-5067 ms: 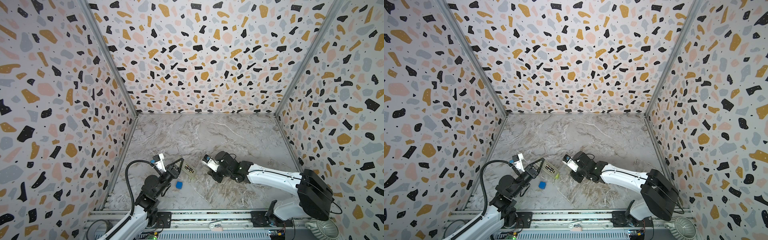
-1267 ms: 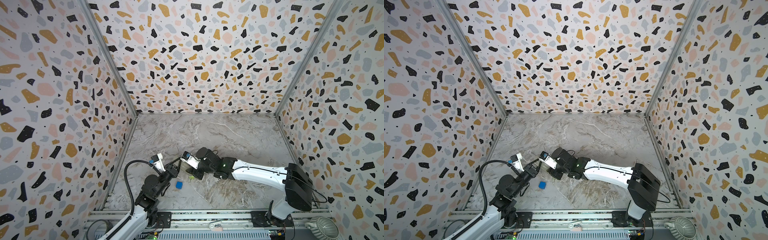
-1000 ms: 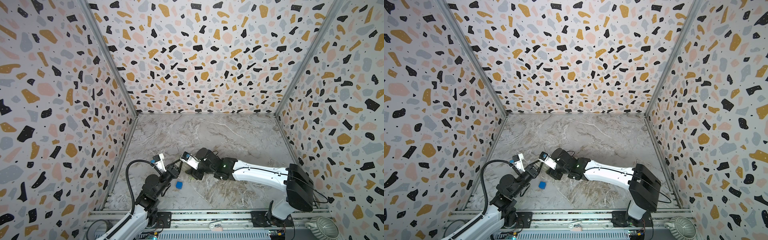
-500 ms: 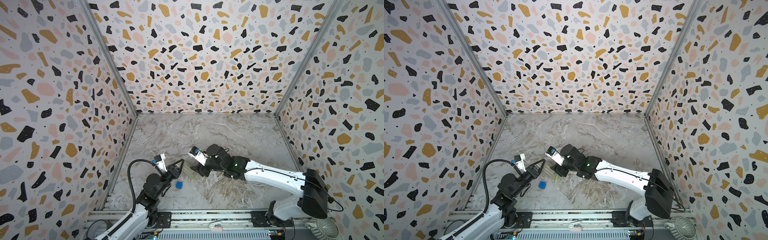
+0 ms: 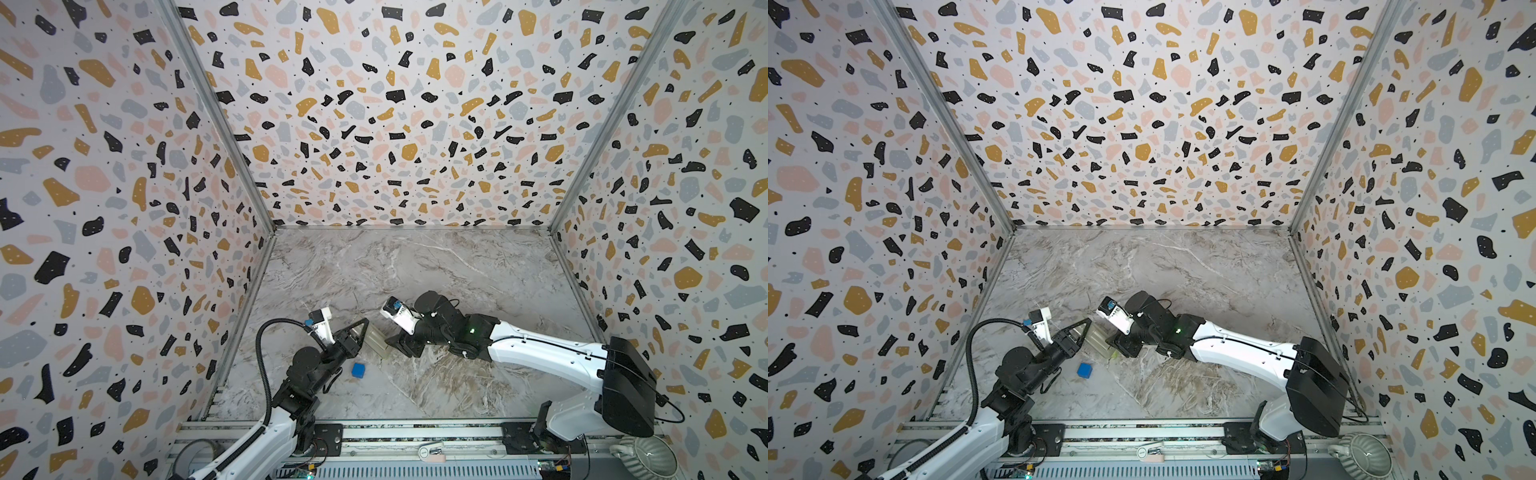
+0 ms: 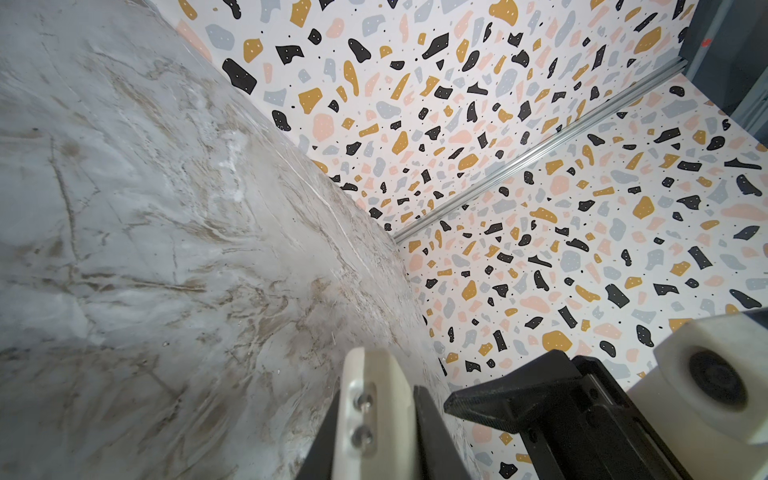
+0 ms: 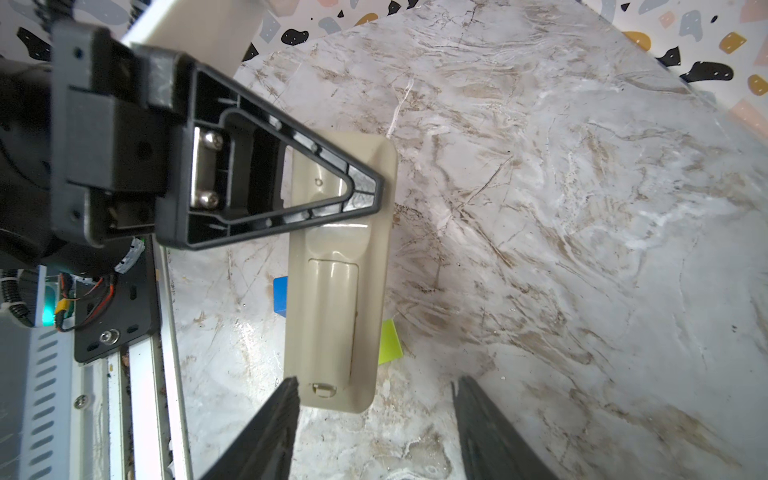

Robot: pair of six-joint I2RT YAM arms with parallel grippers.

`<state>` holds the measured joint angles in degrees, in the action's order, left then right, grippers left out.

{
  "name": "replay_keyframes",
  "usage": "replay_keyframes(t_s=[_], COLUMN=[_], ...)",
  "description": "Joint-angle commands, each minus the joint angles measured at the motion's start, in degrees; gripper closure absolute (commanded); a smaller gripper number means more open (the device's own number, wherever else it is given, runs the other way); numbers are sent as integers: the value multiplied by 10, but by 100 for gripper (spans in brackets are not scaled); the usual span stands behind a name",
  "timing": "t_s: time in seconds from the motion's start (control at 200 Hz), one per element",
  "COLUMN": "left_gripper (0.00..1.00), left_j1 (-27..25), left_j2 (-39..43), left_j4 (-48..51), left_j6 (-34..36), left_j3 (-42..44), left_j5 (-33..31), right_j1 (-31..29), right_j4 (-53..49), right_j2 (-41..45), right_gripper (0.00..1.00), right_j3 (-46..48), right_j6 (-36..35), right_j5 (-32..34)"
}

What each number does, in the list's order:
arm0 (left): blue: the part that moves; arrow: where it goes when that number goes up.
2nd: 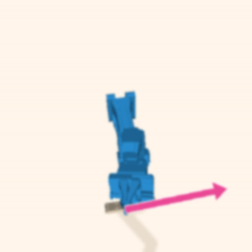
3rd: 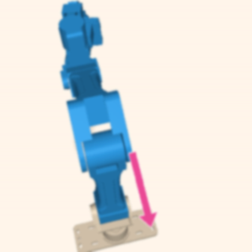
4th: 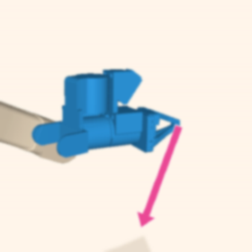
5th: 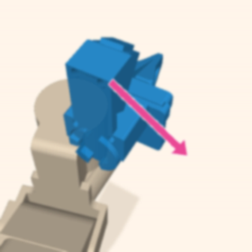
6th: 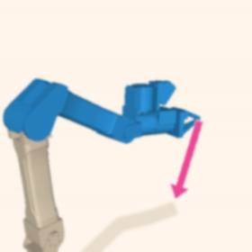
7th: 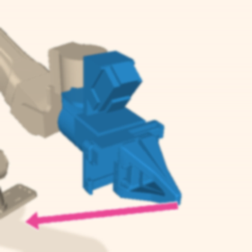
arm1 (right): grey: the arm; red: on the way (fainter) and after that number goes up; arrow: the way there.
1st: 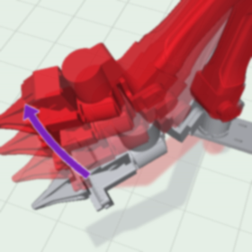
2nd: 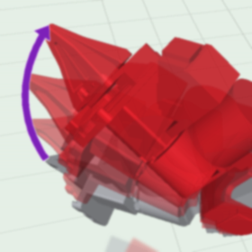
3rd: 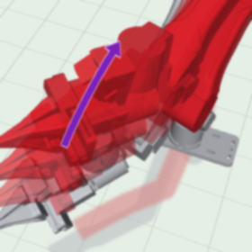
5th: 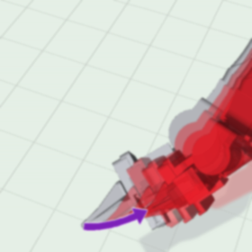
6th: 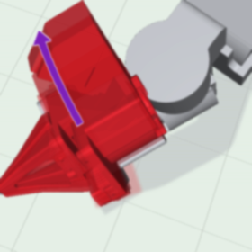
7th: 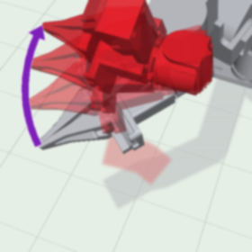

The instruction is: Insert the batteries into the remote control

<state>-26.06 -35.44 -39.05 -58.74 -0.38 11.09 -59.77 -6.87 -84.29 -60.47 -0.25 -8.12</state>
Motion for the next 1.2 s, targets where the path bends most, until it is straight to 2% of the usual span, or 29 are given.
replay_keyframes(t_s=[0.0, 1.196], left_gripper=[100, 100], left_j1=[-3, -2], left_j2=[3, 5], left_j4=[-39, -44], left_j6=[5, 2], left_j3=[38, 44], left_j5=[7, 7], right_j1=[4, 9], right_j4=[5, 39], right_j2=[0, -48], right_gripper=[38, 42], right_j3=[5, 14], right_j6=[5, 4], right_j5=[-11, -21])
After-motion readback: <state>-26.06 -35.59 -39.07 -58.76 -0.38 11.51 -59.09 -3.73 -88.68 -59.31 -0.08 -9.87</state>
